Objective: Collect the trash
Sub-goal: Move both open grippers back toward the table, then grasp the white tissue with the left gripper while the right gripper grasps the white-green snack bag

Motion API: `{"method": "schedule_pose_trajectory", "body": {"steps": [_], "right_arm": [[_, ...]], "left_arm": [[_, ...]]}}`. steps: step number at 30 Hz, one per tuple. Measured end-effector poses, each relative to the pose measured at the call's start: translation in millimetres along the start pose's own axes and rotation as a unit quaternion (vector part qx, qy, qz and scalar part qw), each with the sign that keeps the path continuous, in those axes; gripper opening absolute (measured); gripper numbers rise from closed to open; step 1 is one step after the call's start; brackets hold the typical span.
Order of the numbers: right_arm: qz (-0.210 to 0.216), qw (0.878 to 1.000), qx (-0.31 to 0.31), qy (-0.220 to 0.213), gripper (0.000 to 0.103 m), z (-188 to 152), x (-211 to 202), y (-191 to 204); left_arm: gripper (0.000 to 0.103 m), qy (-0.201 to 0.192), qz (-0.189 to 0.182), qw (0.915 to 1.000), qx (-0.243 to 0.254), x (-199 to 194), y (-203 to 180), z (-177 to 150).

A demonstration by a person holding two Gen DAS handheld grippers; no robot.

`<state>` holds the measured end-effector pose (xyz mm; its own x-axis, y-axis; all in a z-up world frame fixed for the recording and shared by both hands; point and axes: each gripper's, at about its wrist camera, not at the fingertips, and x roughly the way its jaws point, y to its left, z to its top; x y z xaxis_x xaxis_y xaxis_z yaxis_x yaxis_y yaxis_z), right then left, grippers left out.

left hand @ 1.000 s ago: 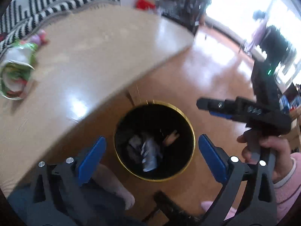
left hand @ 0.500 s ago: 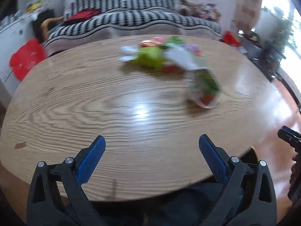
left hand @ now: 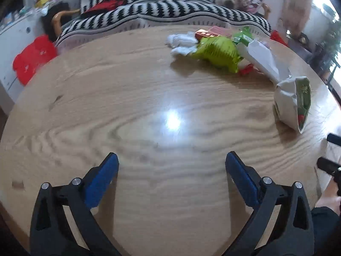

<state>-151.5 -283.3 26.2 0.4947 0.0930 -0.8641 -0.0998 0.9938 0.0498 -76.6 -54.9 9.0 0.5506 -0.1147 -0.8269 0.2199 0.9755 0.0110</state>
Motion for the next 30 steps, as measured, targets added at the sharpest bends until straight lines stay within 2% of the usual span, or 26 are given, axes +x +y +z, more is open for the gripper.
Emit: {"method": "schedule_pose_trajectory", "body": {"steps": [2,7,12,18,30], "right_arm": [[0.007,0.999,-0.037,0.000,0.098,10,9,14],[0.028,0.997,-0.071,0.008,0.098,40,29,38],[0.038,0.995,-0.090,0.017,0.098,66,46,49],[0.039,0.994,-0.097,0.020,0.098,89,58,51],[0.044,0.994,-0.099,-0.011,0.098,87,56,49]], "left_arm": [[0.097,0.007,-0.004,1.0000,0.003,5,3,12],[0.097,0.031,-0.016,0.9994,0.007,32,12,54],[0.097,0.014,-0.019,0.9993,0.028,59,19,82],[0.097,0.013,-0.014,0.9996,0.019,83,28,114],[0.097,-0.005,-0.030,0.9995,-0.011,96,2,135]]}}
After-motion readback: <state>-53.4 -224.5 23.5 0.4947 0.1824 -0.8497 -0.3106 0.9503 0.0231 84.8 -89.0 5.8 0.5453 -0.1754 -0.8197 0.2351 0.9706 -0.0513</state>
